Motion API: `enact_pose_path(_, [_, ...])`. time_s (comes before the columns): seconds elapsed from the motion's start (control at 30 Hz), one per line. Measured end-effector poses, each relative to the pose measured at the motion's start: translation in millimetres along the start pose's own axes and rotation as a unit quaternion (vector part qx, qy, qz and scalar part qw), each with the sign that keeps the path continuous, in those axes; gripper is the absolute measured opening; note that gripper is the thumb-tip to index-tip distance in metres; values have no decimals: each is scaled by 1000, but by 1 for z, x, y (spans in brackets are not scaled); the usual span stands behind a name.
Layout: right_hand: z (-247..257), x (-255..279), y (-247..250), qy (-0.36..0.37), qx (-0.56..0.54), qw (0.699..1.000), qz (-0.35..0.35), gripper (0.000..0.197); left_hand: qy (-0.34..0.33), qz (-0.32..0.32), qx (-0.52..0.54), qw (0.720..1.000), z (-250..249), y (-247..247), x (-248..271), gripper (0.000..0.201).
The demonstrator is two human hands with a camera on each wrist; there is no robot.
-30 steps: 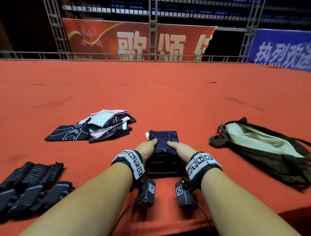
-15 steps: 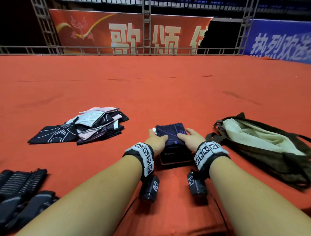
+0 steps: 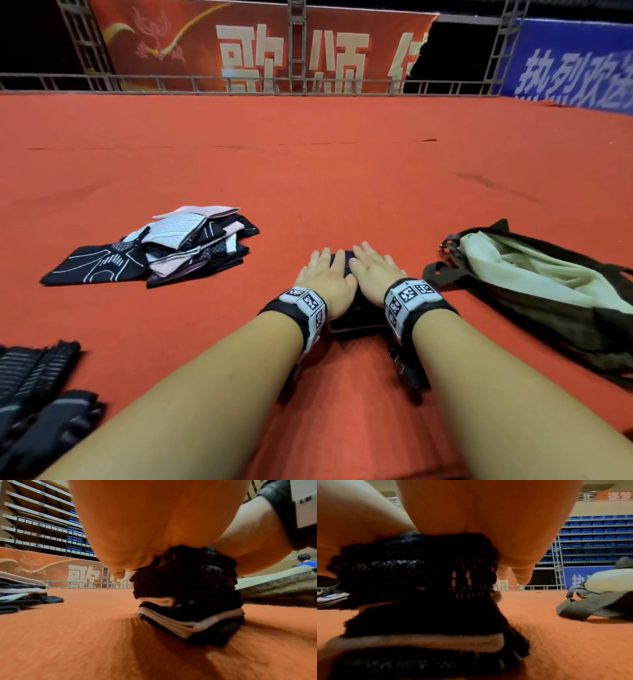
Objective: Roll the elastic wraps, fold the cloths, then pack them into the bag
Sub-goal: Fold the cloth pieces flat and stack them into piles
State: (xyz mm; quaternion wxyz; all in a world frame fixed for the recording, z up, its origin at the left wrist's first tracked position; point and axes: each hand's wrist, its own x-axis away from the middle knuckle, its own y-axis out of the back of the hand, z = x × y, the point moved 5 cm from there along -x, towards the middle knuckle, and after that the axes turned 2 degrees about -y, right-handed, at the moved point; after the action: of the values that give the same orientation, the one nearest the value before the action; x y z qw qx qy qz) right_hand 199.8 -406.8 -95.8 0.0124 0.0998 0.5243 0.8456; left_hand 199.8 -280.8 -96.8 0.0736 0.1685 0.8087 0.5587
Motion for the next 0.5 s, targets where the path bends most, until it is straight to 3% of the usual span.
enact_pose_path(0.3, [-7,-1,-9,-17,16,1000,-16,55,22,46,62,997,11,-10,2,60])
enact_pose_path(0.4, [0,11,-3,-43,59,997,-19,53,0,46,47,998,8,-2,5,58])
enact_pose_path(0.5, [13,15,9,-80,132,988,-25,52,-5,44,34,998,32,20,7,76])
